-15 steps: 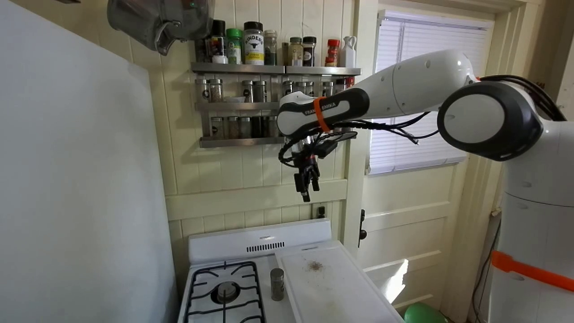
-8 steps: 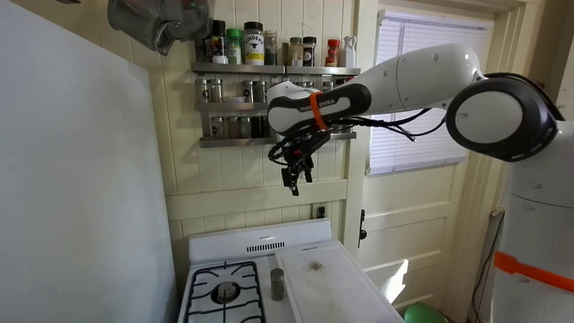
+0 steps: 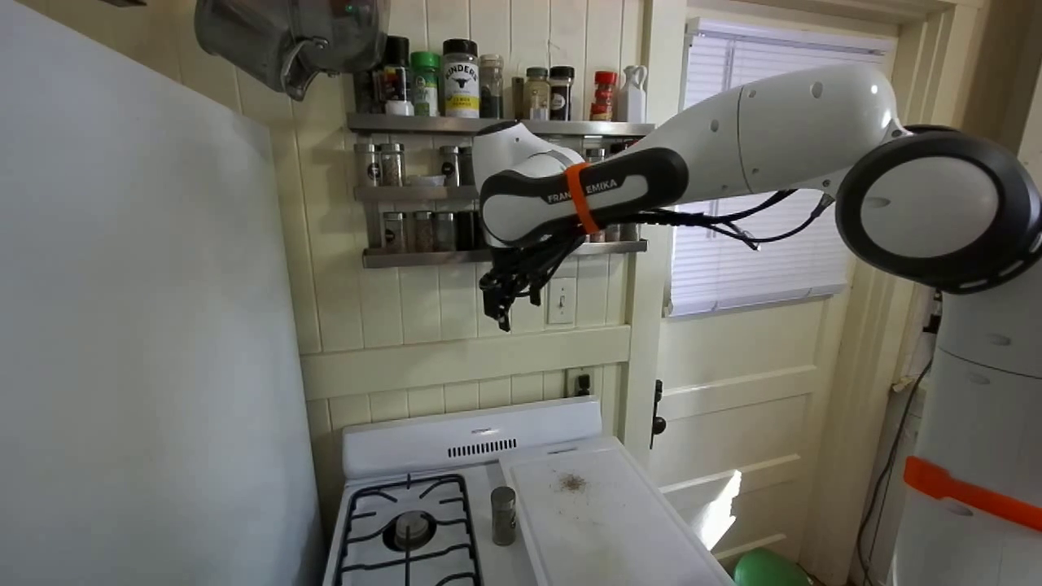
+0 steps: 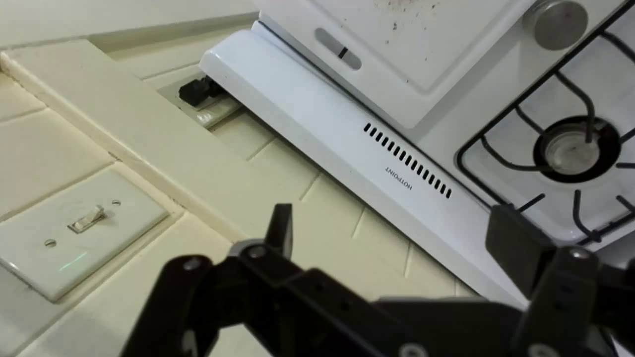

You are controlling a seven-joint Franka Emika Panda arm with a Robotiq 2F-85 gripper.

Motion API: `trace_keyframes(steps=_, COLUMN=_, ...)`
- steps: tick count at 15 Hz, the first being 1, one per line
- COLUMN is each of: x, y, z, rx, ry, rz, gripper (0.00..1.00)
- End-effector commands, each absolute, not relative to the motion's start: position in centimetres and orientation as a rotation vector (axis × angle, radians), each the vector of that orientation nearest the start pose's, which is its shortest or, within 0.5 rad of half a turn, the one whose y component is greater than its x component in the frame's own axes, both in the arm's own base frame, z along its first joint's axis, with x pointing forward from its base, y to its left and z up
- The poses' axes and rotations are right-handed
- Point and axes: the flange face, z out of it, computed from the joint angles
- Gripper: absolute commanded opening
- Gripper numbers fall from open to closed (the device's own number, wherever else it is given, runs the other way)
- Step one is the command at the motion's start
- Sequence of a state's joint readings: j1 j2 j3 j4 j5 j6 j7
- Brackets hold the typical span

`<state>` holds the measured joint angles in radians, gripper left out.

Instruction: Move the spice bottle, that is in the middle of the first shelf, to the tray

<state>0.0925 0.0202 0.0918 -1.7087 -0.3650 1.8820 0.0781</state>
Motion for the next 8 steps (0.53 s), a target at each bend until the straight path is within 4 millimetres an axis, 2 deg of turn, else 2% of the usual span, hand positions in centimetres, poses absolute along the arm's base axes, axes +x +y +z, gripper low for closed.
trace_keyframes(steps=1, x=57.9, y=8.9, z=57.8, rx=-3.467, ry=-0.297, rz=-0.548, gripper=1.0)
trace_keyframes(steps=4, x=58.1, y=9.1, z=58.3, rx=-3.463, ry=-0.284, rz=-0.702, gripper=1.0)
trace_keyframes(steps=8, x=57.3, y=9.0, z=59.3, rx=-3.454, ry=-0.252, rz=-0.8, gripper=1.0)
